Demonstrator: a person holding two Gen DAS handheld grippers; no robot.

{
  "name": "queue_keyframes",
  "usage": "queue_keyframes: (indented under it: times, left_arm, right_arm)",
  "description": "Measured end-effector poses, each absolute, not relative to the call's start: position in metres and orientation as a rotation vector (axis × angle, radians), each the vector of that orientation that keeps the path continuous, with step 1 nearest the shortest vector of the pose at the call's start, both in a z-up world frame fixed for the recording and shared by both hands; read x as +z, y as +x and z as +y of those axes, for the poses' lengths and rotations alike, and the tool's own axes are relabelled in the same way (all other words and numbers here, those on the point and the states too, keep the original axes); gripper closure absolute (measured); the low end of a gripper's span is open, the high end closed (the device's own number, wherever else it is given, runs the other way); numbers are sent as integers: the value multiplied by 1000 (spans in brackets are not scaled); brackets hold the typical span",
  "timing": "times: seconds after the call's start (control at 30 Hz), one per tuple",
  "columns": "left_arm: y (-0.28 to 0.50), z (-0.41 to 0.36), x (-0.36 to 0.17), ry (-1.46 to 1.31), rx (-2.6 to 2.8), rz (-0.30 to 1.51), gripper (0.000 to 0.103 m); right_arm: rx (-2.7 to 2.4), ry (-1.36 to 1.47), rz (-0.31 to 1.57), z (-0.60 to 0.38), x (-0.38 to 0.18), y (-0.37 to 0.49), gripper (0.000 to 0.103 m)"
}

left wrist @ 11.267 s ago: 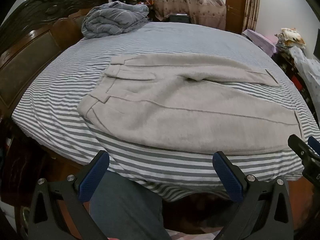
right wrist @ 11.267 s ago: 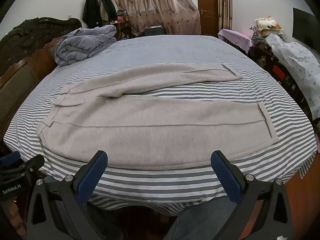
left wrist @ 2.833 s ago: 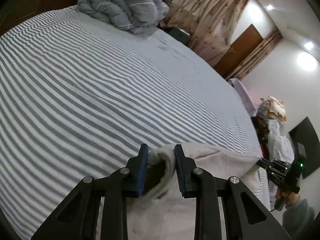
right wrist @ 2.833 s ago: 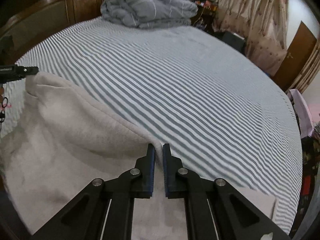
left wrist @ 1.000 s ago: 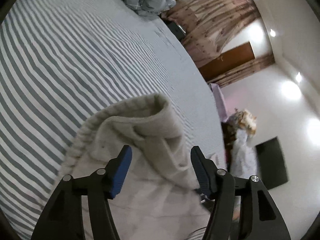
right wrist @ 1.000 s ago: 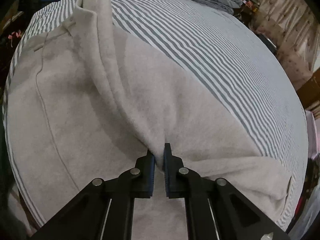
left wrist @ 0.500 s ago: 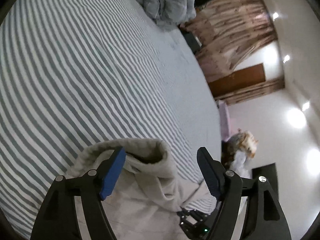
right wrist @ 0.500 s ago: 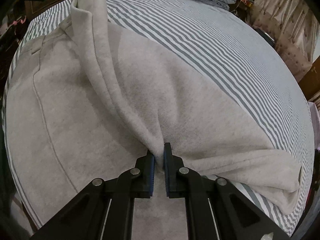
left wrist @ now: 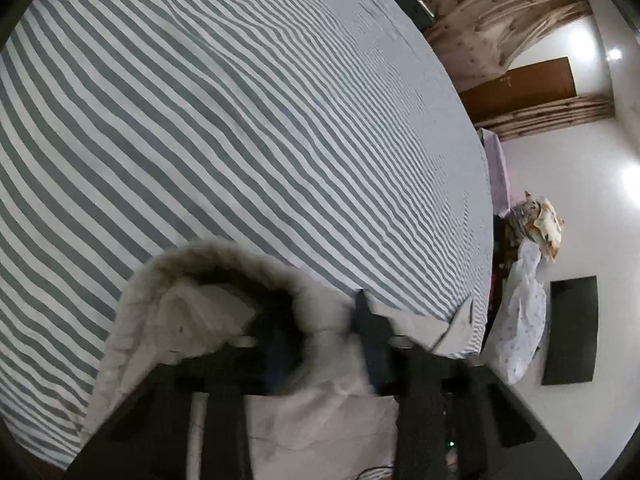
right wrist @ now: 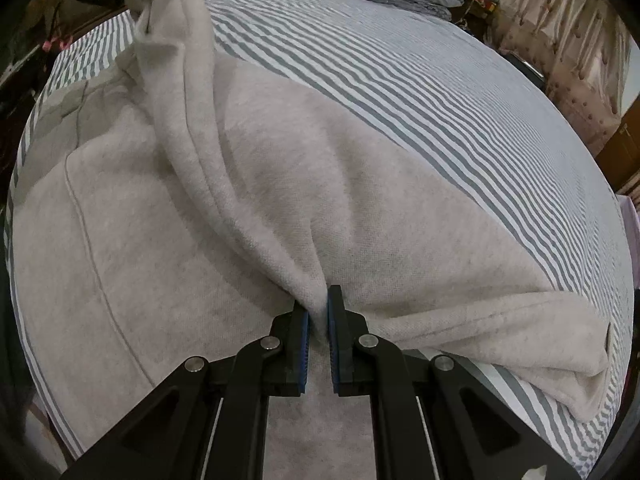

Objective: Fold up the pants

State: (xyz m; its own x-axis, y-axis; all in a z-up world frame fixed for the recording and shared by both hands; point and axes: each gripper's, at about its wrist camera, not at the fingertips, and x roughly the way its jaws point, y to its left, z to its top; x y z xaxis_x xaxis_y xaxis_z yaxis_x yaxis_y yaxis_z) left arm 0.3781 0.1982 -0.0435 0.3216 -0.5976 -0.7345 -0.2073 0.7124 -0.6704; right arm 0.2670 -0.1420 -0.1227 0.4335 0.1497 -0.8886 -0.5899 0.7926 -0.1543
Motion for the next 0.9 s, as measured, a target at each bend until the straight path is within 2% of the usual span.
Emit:
queue_keyframes:
  times: [0.07,0.33,0.53,0.73,0.9]
  left_arm:
    - [369,194,-35,-746,-300,1218,83]
    - [312,210,9,-715,-389,1113,84]
    - [263,225,9,-724,-449,1096,84]
    - [206,231,-18,-725,-458,1143,84]
    - [170,232,-61,-695,-413,1244,84]
  right_arm:
    - [469,-483,1016,-141,-118,266,96]
    - [396,-445,929,-156,-61,252,98]
    - [374,-413,889,-167,-27,217,98]
    - [379,-416,917,-163,-37,177,98]
    - [373,-402,1020,-158,-83,157,97]
